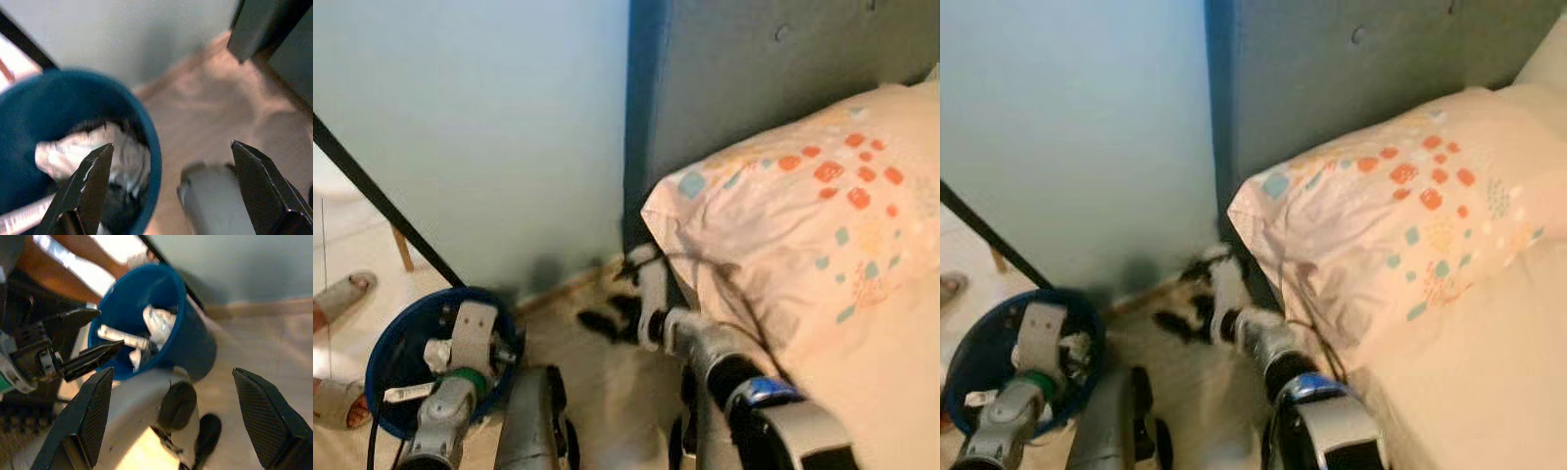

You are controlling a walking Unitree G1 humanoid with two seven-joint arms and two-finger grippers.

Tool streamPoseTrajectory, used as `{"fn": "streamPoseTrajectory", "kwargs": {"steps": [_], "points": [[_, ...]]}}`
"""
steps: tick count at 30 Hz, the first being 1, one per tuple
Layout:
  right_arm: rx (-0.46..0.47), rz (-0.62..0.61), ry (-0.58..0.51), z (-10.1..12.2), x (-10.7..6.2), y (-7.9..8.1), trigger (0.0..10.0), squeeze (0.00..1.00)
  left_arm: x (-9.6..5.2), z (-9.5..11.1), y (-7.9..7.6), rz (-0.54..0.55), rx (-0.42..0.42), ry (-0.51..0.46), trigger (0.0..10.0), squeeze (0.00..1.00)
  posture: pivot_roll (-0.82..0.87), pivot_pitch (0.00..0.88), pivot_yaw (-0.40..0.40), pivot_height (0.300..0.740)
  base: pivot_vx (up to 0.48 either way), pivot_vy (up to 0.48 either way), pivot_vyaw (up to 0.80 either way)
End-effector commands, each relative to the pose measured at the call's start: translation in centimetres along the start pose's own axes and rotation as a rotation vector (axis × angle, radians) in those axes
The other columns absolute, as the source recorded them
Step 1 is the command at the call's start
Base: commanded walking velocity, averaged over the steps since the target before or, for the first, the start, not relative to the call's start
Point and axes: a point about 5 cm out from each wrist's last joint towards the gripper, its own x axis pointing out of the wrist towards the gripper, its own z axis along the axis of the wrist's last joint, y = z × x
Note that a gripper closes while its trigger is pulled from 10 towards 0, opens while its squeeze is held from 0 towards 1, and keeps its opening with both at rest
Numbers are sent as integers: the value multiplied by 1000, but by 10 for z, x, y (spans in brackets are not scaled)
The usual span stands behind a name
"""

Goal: Clean up the room

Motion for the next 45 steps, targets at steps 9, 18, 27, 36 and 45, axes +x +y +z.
{"fn": "streamPoseTrajectory", "kwargs": {"steps": [9,18,27,36,45], "points": [[147,-243,111,-61,-24,-21,10000,0,-8,-35,1,58,-7,204,10000,0,-26,0,48,640,0,0,0],[188,-332,189,-93,-46,-31,10000,0,-12,-45,2,96,-135,251,10000,0,-19,0,54,665,0,0,0],[202,-393,241,-111,-58,-35,10000,0,-24,-66,3,142,-164,372,10000,0,-25,0,53,695,-148,0,0],[158,-448,335,-129,-76,-43,10000,0,-41,-90,-3,163,-172,450,10000,0,-54,0,24,740,-53,0,0],[145,-491,358,-134,-81,-45,10000,0,-44,-94,-4,177,-182,457,10000,0,-36,0,10,740,0,0,0]]}}
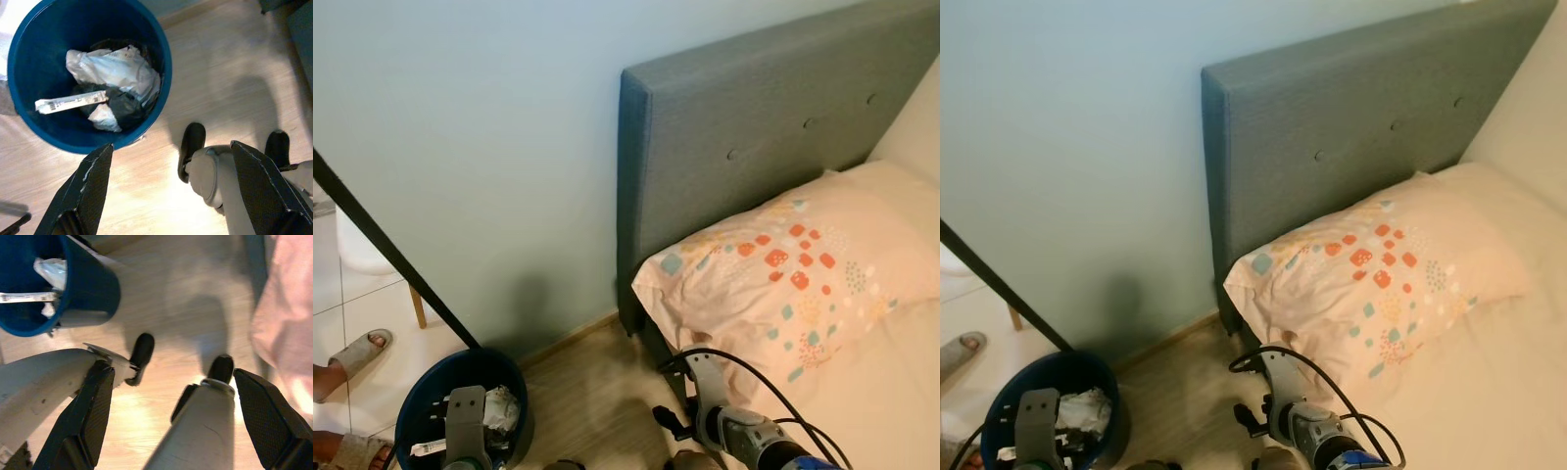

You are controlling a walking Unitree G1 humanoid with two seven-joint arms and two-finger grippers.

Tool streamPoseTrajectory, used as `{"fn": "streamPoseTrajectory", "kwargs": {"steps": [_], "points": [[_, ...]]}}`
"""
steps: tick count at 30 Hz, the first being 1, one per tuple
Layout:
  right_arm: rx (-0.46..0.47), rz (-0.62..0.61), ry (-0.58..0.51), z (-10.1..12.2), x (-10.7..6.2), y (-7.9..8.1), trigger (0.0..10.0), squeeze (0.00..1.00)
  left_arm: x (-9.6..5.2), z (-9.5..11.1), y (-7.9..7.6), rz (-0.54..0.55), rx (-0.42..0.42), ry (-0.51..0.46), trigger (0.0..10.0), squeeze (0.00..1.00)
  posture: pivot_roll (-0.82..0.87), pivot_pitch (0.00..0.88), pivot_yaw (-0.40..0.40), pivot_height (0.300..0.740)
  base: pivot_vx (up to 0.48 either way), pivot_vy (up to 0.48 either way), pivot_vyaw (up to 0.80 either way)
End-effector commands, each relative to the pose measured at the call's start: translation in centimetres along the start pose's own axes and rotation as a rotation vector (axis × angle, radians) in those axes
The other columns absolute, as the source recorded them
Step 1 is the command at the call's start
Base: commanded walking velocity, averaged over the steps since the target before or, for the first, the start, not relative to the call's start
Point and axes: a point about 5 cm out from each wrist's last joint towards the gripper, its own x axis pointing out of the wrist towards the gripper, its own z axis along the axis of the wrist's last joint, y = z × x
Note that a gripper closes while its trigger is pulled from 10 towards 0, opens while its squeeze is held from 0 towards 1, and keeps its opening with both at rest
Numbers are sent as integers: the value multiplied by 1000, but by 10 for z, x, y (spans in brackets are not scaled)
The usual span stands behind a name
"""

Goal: Clean up the room

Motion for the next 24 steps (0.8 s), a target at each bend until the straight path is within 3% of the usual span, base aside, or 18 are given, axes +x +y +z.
{"fn": "streamPoseTrajectory", "kwargs": {"steps": [1,5,10,15,19,24], "points": [[-27,-20,53,-13,-1,-2,10000,0,-1,-5,3,19,-41,13,10000,0,-36,0,10,740,0,0,0],[-96,-73,67,-14,-3,-7,10000,0,-1,-6,2,30,-59,29,10000,0,-33,0,8,740,0,0,0],[-116,-99,80,-15,-4,-10,10000,0,-1,-6,0,30,-59,33,10000,0,-39,0,1,740,-169,0,0],[-173,-167,60,-4,-10,-28,10000,0,-1,-8,-20,-19,-36,41,10000,0,-81,0,-4,740,-321,0,0],[-118,-192,23,6,-14,-37,10000,0,-1,-9,-30,-39,-22,49,10000,0,-65,0,-18,740,-342,0,0],[-116,-184,-46,27,-13,-36,10000,0,1,-1,-28,-52,-19,28,10000,0,-97,0,24,740,-347,0,0]]}}
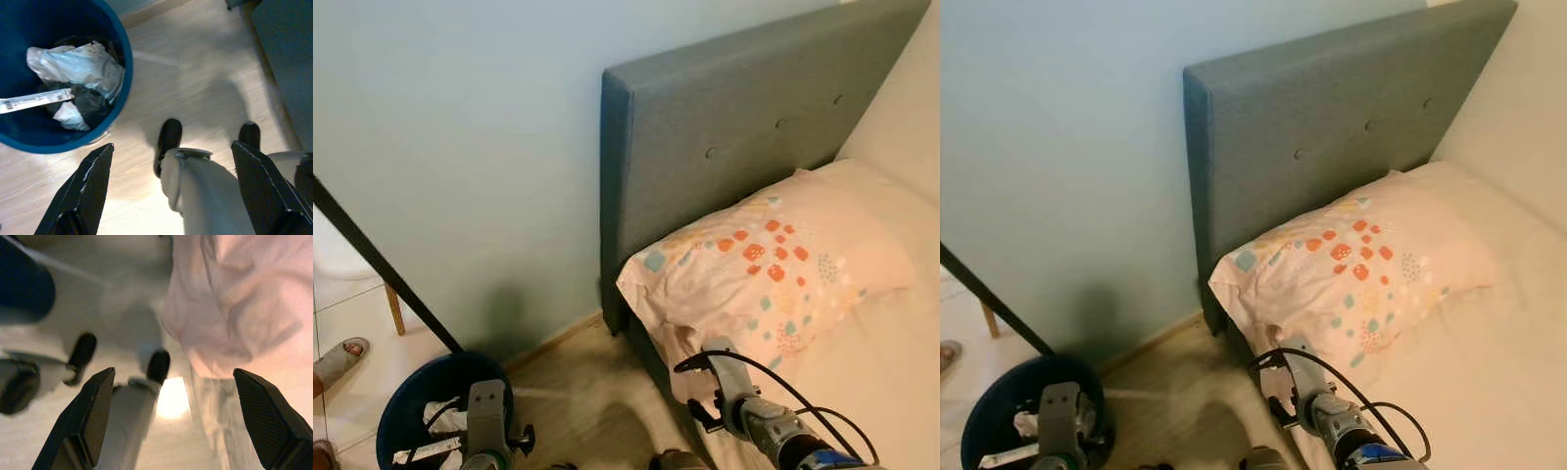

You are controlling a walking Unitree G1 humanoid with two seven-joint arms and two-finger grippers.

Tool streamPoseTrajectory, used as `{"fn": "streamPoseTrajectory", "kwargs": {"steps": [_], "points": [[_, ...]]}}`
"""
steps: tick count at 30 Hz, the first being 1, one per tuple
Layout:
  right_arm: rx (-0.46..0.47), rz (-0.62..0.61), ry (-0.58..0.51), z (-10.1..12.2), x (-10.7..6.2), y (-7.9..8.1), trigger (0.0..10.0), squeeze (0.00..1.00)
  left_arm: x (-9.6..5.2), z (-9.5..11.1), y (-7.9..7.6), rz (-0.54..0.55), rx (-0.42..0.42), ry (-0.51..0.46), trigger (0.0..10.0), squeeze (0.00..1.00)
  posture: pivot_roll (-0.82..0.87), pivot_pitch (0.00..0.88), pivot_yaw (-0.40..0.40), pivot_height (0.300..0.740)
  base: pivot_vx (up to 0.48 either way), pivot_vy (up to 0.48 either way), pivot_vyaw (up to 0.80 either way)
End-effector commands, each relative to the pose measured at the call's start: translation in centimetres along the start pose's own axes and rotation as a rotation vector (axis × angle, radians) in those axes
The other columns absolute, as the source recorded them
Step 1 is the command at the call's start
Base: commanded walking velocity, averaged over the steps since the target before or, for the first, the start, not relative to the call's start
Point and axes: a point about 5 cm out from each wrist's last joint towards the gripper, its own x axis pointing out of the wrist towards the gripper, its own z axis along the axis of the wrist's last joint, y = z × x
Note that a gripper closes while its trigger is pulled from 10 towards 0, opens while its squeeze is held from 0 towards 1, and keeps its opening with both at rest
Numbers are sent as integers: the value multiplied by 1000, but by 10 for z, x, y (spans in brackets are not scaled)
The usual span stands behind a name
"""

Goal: Clean up the room

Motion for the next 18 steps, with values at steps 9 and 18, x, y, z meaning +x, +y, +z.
{"fn": "streamPoseTrajectory", "kwargs": {"steps": [9,18], "points": [[15,27,-52,18,6,19,10000,0,3,14,14,11,54,-12,10000,0,-94,0,37,740,-330,0,0],[72,50,4,-6,7,33,10000,0,1,9,18,14,43,-5,10000,0,-93,0,83,740,-322,0,0]]}}
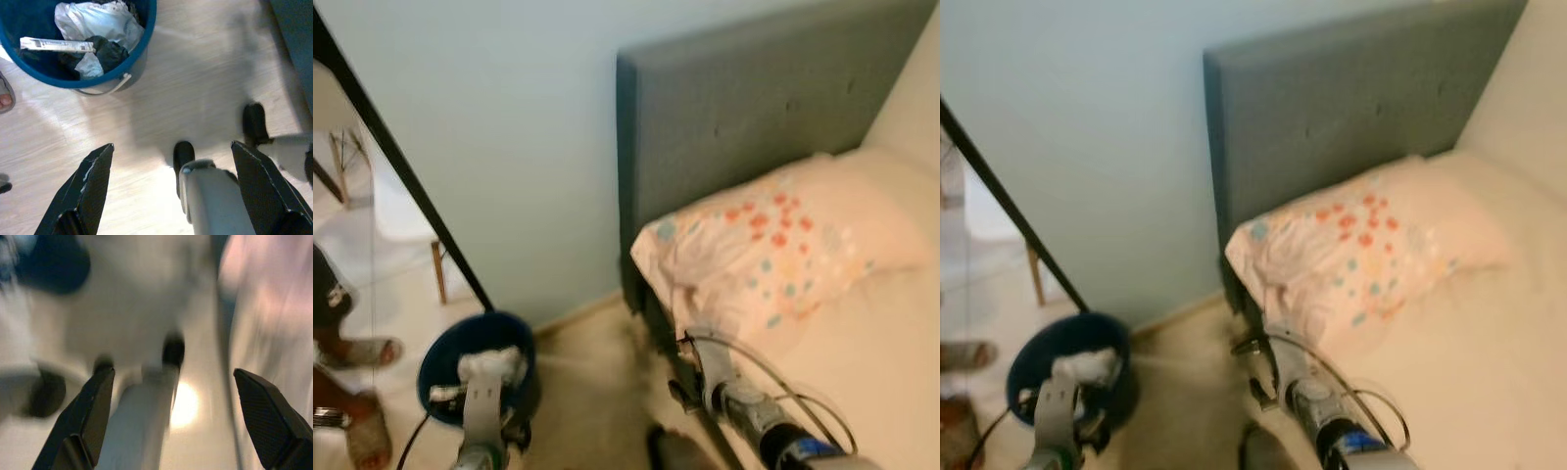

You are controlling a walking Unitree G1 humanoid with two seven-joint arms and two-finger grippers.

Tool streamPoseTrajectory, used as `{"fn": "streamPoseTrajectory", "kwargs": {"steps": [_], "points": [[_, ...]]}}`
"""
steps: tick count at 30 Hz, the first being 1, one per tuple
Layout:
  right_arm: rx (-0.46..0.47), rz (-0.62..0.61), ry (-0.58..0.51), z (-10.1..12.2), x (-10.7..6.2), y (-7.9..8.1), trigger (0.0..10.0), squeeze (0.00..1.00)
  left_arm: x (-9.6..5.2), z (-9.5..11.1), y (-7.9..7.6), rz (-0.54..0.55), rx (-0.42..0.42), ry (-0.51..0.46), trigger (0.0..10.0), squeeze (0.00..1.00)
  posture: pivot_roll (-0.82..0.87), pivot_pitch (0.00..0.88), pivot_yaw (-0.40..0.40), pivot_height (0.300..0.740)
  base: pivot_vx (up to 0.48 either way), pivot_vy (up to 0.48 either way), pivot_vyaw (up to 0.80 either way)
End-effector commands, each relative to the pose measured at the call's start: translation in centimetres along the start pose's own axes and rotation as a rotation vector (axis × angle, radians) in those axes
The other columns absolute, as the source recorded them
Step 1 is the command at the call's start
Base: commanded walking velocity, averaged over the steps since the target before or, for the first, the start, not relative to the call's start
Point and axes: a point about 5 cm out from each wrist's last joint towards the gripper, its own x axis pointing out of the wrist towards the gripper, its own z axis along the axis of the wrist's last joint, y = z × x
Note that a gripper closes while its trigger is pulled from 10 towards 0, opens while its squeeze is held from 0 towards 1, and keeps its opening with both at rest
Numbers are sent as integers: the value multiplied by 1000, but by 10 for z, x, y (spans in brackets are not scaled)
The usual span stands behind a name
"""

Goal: Clean up the room

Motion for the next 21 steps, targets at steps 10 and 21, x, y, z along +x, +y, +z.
{"fn": "streamPoseTrajectory", "kwargs": {"steps": [10,21], "points": [[-66,-75,-9,7,1,-3,10000,0,0,2,5,-2,42,-8,10000,0,-66,0,90,740,-318,0,0],[-29,-151,26,-3,-5,-23,10000,0,-2,-7,2,-4,39,14,10000,0,-86,0,57,740,-133,0,-288]]}}
